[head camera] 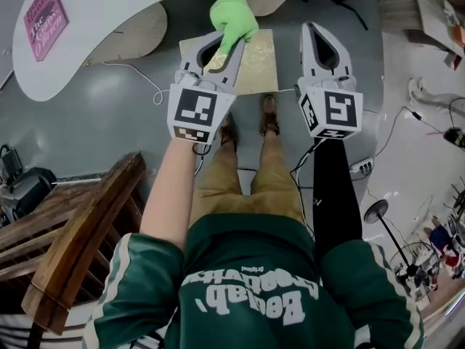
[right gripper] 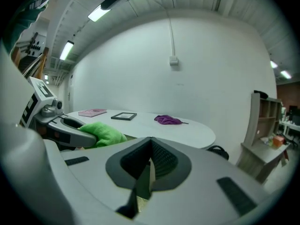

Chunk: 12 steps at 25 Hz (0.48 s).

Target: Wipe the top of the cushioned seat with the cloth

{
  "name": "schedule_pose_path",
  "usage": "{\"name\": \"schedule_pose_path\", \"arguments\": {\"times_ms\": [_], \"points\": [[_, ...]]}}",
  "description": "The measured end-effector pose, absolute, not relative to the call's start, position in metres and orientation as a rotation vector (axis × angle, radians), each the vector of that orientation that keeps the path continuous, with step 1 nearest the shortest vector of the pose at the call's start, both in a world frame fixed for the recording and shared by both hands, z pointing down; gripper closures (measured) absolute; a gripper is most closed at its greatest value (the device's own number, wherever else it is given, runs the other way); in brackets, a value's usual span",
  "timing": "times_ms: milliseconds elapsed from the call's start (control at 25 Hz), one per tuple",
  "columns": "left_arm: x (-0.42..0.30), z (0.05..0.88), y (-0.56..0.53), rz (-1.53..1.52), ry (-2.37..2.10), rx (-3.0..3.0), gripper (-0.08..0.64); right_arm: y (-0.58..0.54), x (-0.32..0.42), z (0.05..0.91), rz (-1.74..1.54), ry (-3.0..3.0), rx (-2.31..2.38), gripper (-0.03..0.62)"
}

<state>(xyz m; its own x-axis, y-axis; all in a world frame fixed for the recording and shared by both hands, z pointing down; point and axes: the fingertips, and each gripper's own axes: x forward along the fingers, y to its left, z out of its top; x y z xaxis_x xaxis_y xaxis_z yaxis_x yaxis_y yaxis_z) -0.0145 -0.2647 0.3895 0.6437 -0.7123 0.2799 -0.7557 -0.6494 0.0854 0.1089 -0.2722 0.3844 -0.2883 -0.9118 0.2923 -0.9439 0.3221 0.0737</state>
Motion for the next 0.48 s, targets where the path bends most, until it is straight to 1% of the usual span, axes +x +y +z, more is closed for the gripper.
{"name": "schedule_pose_path", "arguments": {"times_ms": [480], "points": [[0.045, 0.512, -0.274, 0.502, -1.147, 2.527, 0.483, -0.285, 0.152, 0.475, 0.343, -2.33, 1.58, 0.584]]}}
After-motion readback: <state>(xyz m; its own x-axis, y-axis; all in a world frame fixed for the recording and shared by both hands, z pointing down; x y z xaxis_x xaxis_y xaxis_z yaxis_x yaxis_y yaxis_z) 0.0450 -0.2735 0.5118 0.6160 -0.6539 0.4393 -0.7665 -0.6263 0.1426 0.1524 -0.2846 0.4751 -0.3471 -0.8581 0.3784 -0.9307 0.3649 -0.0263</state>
